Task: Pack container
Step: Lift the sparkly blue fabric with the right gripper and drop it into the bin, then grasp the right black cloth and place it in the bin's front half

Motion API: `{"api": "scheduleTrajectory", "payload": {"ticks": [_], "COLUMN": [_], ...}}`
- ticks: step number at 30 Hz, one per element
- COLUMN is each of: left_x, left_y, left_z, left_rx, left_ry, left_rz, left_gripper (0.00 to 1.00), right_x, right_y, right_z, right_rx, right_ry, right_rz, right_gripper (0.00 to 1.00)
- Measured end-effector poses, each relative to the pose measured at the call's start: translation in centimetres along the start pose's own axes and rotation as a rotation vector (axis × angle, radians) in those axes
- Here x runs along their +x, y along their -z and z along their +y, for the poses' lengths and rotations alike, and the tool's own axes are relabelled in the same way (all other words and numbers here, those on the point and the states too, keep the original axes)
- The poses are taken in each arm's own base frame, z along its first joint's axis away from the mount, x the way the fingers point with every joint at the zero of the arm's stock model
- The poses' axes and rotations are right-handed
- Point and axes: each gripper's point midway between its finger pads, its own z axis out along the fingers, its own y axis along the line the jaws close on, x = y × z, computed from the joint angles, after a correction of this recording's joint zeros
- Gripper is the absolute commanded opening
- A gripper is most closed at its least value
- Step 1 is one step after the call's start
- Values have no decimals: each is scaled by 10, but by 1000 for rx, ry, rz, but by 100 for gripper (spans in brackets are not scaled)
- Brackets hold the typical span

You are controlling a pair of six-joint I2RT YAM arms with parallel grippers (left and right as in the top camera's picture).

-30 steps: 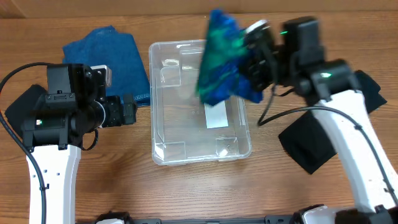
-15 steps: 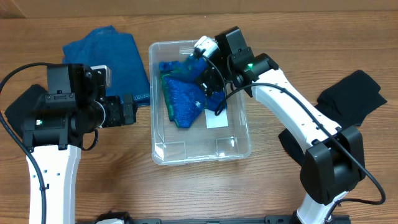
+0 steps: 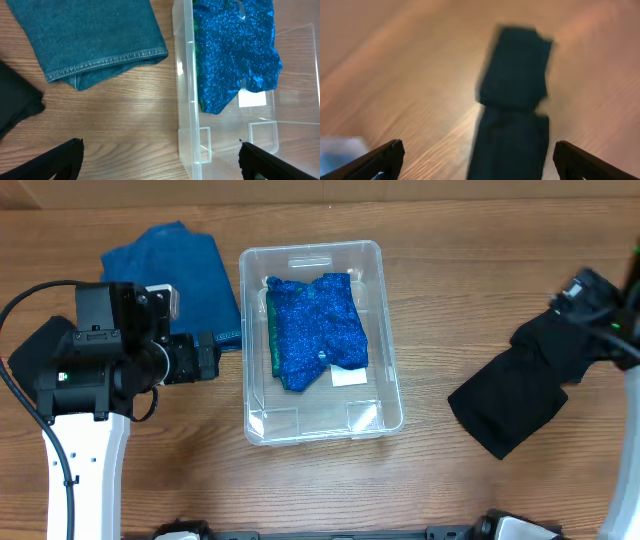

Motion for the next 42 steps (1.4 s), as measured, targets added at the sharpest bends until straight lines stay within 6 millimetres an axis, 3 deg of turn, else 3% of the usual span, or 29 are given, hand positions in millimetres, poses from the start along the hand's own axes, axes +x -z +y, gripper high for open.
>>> {"api": "scheduleTrajectory", "payload": {"ticks": [3, 5, 7, 12, 15, 17, 21, 25, 29, 32, 34, 35, 36, 37, 39, 42], "left_x": [-2, -3, -3, -3, -3, -3, -3, -3, -3, -4, -4, -4, -4, -4, -4, -4], "left_y": [0, 1, 1, 1, 1, 1, 1, 1, 1, 1, 1, 1, 1, 1, 1, 1], "left_z": [0, 0, 0, 0, 0, 0, 0, 0, 0, 0, 0, 0, 0, 0, 0, 0], "left_rx": [0, 0, 0, 0, 0, 0, 1, 1, 1, 0, 1, 1, 1, 1, 1, 1], "left_ry": [-1, -2, -2, -2, -2, -2, -2, -2, -2, -3, -3, -3, -3, -3, -3, -3], "left_rz": [-7, -10, -11, -11, -11, -11, -13, -13, -13, -15, -15, -15, -15, -15, -15, -15], "left_gripper": [100, 100, 100, 100, 100, 100, 100, 100, 100, 100, 100, 100, 100, 100, 100, 100], "right_x": [30, 57, 87, 149, 169, 171, 173, 176, 161, 107, 66, 56, 57, 70, 119, 186], "right_y": [-50, -79, -106, -152, -176, -186, -189, -186, -160, -101, -37, 6, 32, 66, 104, 114], "right_z": [-67, -88, -96, -104, -104, -96, -83, -67, -30, 34, 94, 124, 143, 177, 215, 237], "right_rx": [81, 96, 87, 72, 48, -1, -85, -187, -368, -530, -669, -752, -794, -887, -1030, -1102], "right_ry": [-218, -282, -307, -319, -328, -323, -316, -282, -177, 106, 375, 496, 623, 836, 1141, 1435], "right_rz": [149, 217, 276, 379, 419, 433, 456, 488, 522, 368, 166, 68, 10, -79, -147, -130], "right_gripper": [100, 100, 100, 100, 100, 80, 7, 4, 4, 4, 4, 4, 4, 4, 4, 4]}}
